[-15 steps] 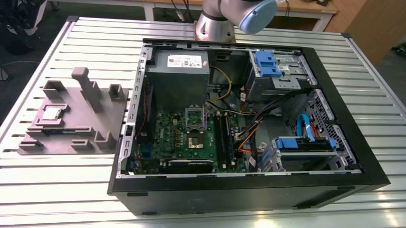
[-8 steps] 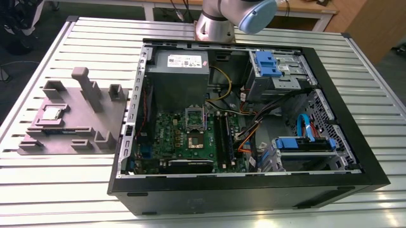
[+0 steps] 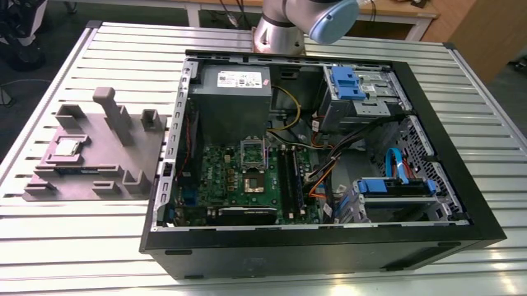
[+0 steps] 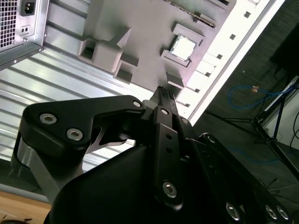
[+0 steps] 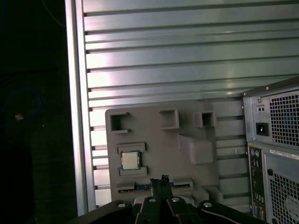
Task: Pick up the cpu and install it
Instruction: 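Reach for the cpu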
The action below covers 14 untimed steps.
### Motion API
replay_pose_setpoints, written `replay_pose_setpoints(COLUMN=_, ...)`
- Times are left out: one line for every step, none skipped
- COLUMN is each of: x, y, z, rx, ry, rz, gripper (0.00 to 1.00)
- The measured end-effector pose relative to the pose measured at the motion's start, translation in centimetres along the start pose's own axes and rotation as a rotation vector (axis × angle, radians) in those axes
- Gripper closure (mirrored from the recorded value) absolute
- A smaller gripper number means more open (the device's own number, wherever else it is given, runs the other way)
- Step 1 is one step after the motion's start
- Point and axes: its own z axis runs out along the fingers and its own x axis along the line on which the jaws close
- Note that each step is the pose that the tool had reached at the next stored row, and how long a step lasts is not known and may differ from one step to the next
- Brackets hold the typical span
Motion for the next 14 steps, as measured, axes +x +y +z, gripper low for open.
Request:
replay_pose_setpoints(x=0.14, y=-0.01, z=-0.01, rx=0.0001, ry=0.0001, rz=0.0, gripper=0.9)
replay_pose_setpoints(x=0.31, y=-0.03, z=-0.01, rx=0.0001, ry=0.0001, rz=0.0, gripper=0.9)
replay_pose_setpoints(x=0.49, y=-0.04, z=-0.02, rx=0.0001, ry=0.0001, rz=0.0, gripper=0.9)
replay_pose_setpoints(x=0.68, y=-0.06, z=-0.01, rx=0.0, ry=0.0, rz=0.0, gripper=0.9)
replay_pose_setpoints(x=0.93, y=-0.08, z=-0.01, rx=0.0, ry=0.0, rz=0.0, gripper=0.9)
replay_pose_setpoints(x=1.17, y=-0.11, z=-0.02, rx=0.0, ry=0.0, rz=0.0, gripper=0.9)
replay_pose_setpoints(x=1.41, y=-0.13, z=-0.02, rx=0.0, ry=0.0, rz=0.0, gripper=0.9)
replay_pose_setpoints(x=1.65, y=-0.15, z=-0.02, rx=0.0001, ry=0.0001, rz=0.0, gripper=0.9)
replay_pose_setpoints(x=1.9, y=-0.17, z=-0.01, rx=0.0, ry=0.0, rz=0.0, gripper=0.9)
replay_pose_setpoints(x=2.18, y=-0.2, z=-0.01, rx=0.0001, ry=0.0001, rz=0.0, gripper=0.9)
replay_pose_setpoints(x=2.46, y=-0.22, z=0.0, rx=0.0, ry=0.0001, rz=0.0, gripper=0.9)
replay_pose_setpoints(x=2.71, y=-0.24, z=0.01, rx=0.0, ry=0.0001, rz=0.0, gripper=0.9)
replay_pose_setpoints(x=2.94, y=-0.27, z=0.03, rx=0.0001, ry=0.0, rz=0.0, gripper=0.9)
replay_pose_setpoints(x=3.17, y=-0.29, z=0.04, rx=0.0, ry=0.0, rz=0.0, gripper=0.9)
